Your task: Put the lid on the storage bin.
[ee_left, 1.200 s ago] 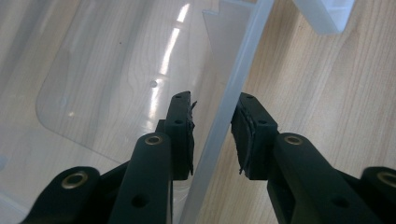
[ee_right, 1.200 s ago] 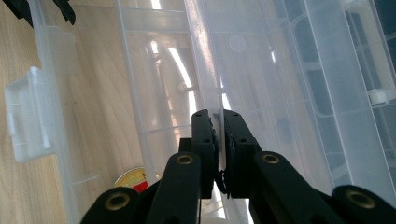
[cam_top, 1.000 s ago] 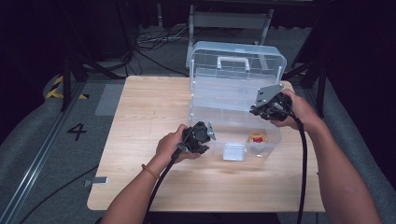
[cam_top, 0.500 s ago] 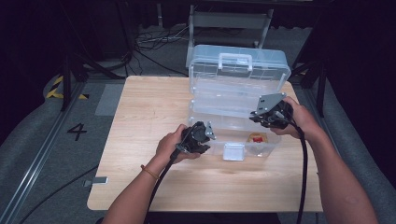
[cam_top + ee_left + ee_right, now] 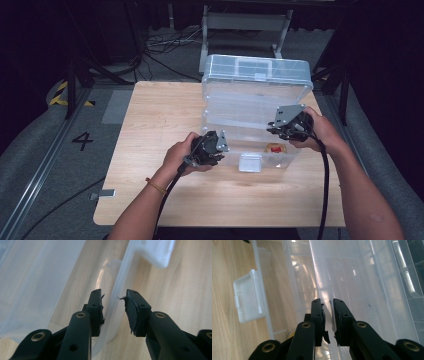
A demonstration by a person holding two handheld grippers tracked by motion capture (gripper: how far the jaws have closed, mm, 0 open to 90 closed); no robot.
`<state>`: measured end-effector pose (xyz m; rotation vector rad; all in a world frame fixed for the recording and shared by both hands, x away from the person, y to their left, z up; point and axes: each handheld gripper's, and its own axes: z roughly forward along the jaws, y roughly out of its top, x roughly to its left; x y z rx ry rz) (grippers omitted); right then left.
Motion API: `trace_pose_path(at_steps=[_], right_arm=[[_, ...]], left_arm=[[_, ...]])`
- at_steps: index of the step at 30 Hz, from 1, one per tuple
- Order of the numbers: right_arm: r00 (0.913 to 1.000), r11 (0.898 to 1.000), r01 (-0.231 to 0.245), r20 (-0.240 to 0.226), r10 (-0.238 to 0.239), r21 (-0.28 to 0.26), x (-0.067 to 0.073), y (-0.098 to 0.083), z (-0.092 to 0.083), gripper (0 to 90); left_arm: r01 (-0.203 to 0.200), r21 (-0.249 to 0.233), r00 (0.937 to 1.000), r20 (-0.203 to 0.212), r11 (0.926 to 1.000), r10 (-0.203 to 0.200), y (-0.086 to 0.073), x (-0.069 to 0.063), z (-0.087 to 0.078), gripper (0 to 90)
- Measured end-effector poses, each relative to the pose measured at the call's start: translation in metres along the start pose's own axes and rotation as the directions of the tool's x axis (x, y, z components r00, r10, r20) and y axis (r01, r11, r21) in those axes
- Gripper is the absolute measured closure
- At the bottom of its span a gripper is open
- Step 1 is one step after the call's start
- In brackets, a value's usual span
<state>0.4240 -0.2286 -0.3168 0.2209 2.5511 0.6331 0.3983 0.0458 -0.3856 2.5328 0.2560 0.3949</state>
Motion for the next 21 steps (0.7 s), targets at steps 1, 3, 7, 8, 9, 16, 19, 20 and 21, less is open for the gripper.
trace_pose_path(at_steps=[1, 3, 7, 8, 9, 16, 19, 20, 21], right_arm=[[1.0000, 1.000, -0.008, -0.001, 0.008, -0.007, 0.000, -0.001, 0.000, 80.0], [1.0000, 1.000, -0.008, 0.001, 0.008, -0.010, -0.001, -0.001, 0.000, 79.9], [1.0000, 1.000, -0.008, 0.002, 0.008, -0.014, -0.001, -0.001, 0.000, 79.8], [1.0000, 1.000, -0.007, 0.003, 0.008, -0.015, -0.001, -0.001, 0.000, 79.9], [0.9999, 1.000, -0.013, 0.002, 0.013, -0.016, -0.001, -0.002, 0.000, 79.8], [0.9998, 0.999, -0.021, 0.004, 0.021, -0.032, 0.000, -0.004, 0.000, 79.5], [0.9996, 0.999, -0.029, 0.005, 0.029, -0.037, 0.000, -0.005, 0.000, 79.3], [0.9997, 0.999, -0.023, 0.006, 0.024, -0.043, -0.001, -0.005, 0.000, 79.3], [0.9997, 0.999, -0.025, 0.006, 0.025, -0.044, -0.001, -0.005, 0.000, 79.3]], left_arm=[[0.004, -0.023, 1.0000, 0.008, 0.9997, -0.004, -0.001, 0.001, -0.004, 68.0], [0.000, -0.040, 0.9999, 0.015, 0.9992, 0.001, -0.003, 0.003, -0.013, 68.8], [0.032, -0.105, 0.9994, 0.018, 0.9940, -0.030, -0.009, 0.011, -0.032, 71.0], [0.051, -0.131, 0.9987, 0.003, 0.9901, -0.051, -0.013, 0.014, -0.039, 71.8], [0.059, -0.143, 0.9982, -0.005, 0.9879, -0.061, -0.015, 0.016, -0.043, 73.2], [0.153, -0.243, 0.9818, -0.074, 0.9579, -0.175, -0.034, 0.037, -0.064, 76.8], [0.194, -0.280, 0.9721, -0.074, 0.9403, -0.223, -0.040, 0.046, -0.066, 73.5], [0.200, -0.285, 0.9696, -0.079, 0.9372, -0.231, -0.042, 0.048, -0.066, 74.6], [0.217, -0.296, 0.9656, -0.075, 0.9302, -0.249, -0.044, 0.051, -0.066, 75.1]])
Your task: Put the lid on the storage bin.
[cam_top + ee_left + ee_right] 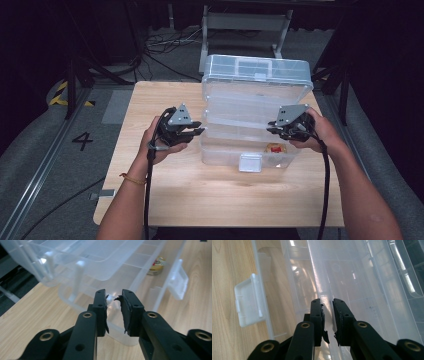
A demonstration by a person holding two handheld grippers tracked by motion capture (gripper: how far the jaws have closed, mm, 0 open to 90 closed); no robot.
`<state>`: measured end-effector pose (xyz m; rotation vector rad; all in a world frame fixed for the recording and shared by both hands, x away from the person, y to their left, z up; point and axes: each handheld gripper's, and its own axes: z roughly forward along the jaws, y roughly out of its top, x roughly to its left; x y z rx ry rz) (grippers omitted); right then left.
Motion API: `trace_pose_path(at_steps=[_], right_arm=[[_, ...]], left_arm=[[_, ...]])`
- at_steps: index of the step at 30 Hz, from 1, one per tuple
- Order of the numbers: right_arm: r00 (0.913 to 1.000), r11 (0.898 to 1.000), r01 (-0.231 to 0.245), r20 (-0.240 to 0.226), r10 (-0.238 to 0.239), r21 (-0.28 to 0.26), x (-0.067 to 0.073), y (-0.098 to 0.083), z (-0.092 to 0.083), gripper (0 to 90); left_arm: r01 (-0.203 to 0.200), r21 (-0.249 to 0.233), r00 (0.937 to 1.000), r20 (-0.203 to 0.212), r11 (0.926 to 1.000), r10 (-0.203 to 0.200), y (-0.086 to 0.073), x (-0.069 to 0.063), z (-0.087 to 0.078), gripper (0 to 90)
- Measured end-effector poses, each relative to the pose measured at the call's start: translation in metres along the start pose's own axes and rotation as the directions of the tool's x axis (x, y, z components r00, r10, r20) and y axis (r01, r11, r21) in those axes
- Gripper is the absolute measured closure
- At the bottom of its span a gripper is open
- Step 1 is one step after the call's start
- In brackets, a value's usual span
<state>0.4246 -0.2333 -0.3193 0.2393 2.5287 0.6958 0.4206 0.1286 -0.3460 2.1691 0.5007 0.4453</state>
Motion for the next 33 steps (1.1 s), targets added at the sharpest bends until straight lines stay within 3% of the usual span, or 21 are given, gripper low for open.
trace_pose_path(at_steps=[4, 6, 14, 17, 22, 25, 27, 29, 33], right_arm=[[1.0000, 1.000, -0.004, -0.001, 0.004, -0.002, 0.001, 0.000, 0.000, 79.1], [1.0000, 1.000, -0.003, -0.001, 0.003, -0.003, 0.000, 0.000, 0.000, 79.1], [1.0000, 1.000, -0.003, -0.007, 0.003, 0.002, 0.002, -0.001, 0.000, 79.0], [1.0000, 1.000, 0.010, 0.001, -0.010, 0.005, 0.002, -0.001, 0.000, 78.9], [0.9999, 1.000, 0.011, 0.009, -0.011, 0.011, 0.004, 0.000, 0.000, 78.3], [0.9998, 1.000, 0.011, 0.014, -0.011, 0.012, 0.004, 0.000, 0.000, 78.0], [0.9999, 1.000, 0.005, 0.016, -0.005, 0.008, 0.005, -0.001, 0.000, 77.8], [0.9998, 1.000, -0.003, 0.022, 0.003, 0.011, 0.006, -0.002, -0.001, 77.4], [0.9993, 1.000, -0.012, 0.036, 0.012, 0.006, 0.007, -0.006, -0.004, 77.5]], left_arm=[[0.056, -0.062, 0.9984, 0.008, 0.9965, -0.056, -0.003, 0.013, 0.001, 76.9], [0.058, -0.069, 0.9982, -0.005, 0.9959, -0.059, -0.001, 0.016, 0.002, 77.4], [0.107, -0.162, 0.9941, -0.002, 0.9811, -0.108, 0.018, 0.038, 0.004, 81.0], [0.104, -0.181, 0.9934, -0.029, 0.9779, -0.111, 0.029, 0.045, 0.007, 84.8], [0.118, -0.177, 0.9870, -0.087, 0.9771, -0.135, 0.044, 0.056, 0.018, 89.5], [0.135, -0.176, 0.9845, -0.088, 0.9751, -0.152, 0.049, 0.063, 0.024, 89.8], [0.147, -0.176, 0.9836, -0.079, 0.9733, -0.163, 0.053, 0.064, 0.028, 89.9], [0.129, -0.160, 0.9828, -0.110, 0.9786, -0.148, 0.058, 0.062, 0.030, 89.9], [0.133, -0.167, 0.9809, -0.118, 0.9768, -0.154, 0.059, 0.060, 0.029, 89.8]])
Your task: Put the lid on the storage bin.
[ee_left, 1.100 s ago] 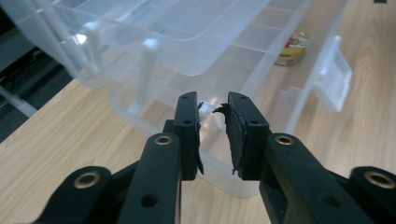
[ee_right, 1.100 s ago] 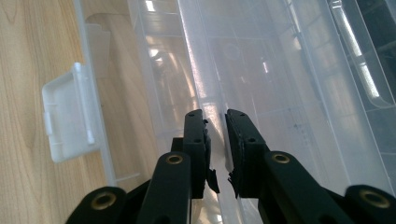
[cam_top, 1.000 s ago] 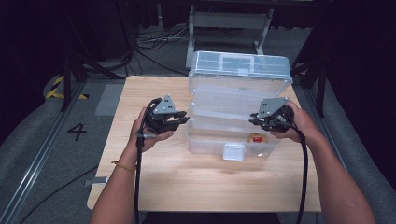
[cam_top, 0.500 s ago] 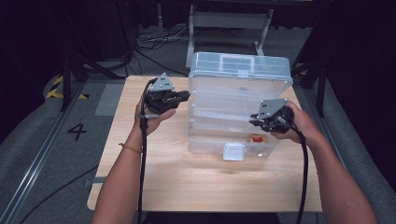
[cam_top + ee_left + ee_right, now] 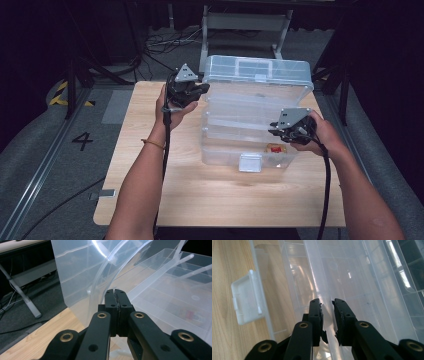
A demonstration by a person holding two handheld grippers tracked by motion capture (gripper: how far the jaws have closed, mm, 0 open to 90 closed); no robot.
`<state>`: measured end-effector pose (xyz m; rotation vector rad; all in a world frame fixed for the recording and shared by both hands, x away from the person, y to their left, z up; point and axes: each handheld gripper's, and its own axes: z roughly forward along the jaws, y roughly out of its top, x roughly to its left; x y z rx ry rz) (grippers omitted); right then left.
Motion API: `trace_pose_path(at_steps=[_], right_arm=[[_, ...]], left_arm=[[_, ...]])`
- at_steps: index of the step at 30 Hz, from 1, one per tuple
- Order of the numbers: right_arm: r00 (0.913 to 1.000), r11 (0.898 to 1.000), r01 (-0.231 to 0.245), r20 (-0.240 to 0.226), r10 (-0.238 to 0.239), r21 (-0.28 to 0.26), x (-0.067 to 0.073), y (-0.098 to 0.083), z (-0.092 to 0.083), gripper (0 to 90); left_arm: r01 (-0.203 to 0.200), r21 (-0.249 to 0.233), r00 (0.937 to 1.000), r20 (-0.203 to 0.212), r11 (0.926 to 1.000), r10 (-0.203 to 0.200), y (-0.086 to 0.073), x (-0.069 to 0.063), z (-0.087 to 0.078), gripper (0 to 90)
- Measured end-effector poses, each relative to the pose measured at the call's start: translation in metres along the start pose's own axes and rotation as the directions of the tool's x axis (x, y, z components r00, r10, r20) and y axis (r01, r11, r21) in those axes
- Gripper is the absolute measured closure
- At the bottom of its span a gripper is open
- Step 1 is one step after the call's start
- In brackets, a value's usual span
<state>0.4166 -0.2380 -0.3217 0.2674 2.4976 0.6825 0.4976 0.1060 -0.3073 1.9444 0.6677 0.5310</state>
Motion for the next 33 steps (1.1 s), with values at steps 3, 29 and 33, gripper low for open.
trace_pose_path(at_steps=[3, 29, 33], right_arm=[[0.9997, 1.000, -0.025, 0.001, 0.025, -0.018, -0.001, -0.006, -0.005, 78.8], [0.9955, 0.994, -0.087, 0.032, 0.089, -0.066, 0.003, -0.045, -0.036, 84.8], [0.9936, 0.992, -0.100, 0.046, 0.103, -0.073, 0.006, -0.053, -0.041, 85.1]], left_arm=[[0.003, -0.016, 0.9999, 0.016, 0.9999, -0.003, 0.000, -0.001, -0.003, 89.8], [-0.101, 0.052, 0.9940, 0.047, 0.9935, 0.099, -0.015, -0.020, -0.016, 89.9], [-0.110, 0.054, 0.9929, 0.053, 0.9925, 0.107, -0.019, -0.024, -0.019, 90.0]])
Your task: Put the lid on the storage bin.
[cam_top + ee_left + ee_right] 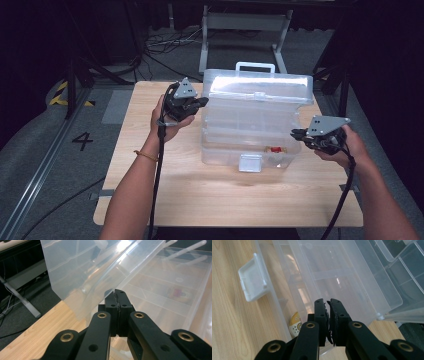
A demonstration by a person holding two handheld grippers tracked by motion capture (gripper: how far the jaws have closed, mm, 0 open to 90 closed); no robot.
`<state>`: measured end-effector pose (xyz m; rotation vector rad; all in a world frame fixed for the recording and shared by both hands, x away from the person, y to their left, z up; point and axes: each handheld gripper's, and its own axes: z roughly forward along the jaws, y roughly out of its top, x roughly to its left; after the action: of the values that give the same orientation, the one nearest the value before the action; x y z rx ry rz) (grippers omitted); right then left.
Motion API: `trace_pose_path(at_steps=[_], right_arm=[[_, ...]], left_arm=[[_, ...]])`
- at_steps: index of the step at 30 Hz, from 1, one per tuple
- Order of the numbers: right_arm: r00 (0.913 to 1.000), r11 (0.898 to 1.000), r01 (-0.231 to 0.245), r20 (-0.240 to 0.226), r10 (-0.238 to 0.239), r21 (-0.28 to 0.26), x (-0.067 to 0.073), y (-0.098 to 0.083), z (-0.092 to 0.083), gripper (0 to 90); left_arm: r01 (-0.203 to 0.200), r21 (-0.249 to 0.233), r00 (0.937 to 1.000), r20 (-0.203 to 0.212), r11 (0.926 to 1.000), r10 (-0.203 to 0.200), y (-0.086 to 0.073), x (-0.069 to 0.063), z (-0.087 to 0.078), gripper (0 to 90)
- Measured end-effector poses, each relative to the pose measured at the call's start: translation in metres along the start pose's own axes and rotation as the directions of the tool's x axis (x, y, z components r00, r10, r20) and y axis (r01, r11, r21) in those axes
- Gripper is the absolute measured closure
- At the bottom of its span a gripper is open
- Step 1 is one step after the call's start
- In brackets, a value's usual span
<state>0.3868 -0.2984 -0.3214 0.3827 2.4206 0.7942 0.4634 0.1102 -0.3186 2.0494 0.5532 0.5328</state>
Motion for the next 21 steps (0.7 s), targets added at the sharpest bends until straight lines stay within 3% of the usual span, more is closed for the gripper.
trace_pose_path(at_steps=[10, 16, 19, 21], right_arm=[[0.9990, 0.999, -0.041, 0.018, 0.042, -0.022, 0.003, -0.020, -0.012, 83.6], [0.9959, 0.996, -0.084, 0.032, 0.084, -0.021, 0.004, -0.034, -0.011, 82.6], [0.9950, 0.996, -0.094, 0.035, 0.094, -0.013, 0.004, -0.038, -0.008, 82.6], [0.9934, 0.994, -0.110, 0.032, 0.110, -0.008, 0.004, -0.042, -0.006, 82.6]], left_arm=[[-0.033, 0.030, 0.9993, 0.017, 0.9990, 0.032, -0.011, -0.012, -0.004, 90.0], [-0.038, 0.044, 0.9990, 0.028, 0.9983, 0.037, -0.019, -0.018, -0.004, 90.0], [-0.070, 0.084, 0.9975, 0.020, 0.9940, 0.068, -0.022, -0.025, -0.003, 90.0], [-0.067, 0.093, 0.9976, 0.022, 0.9934, 0.065, -0.026, -0.027, -0.001, 90.0]])
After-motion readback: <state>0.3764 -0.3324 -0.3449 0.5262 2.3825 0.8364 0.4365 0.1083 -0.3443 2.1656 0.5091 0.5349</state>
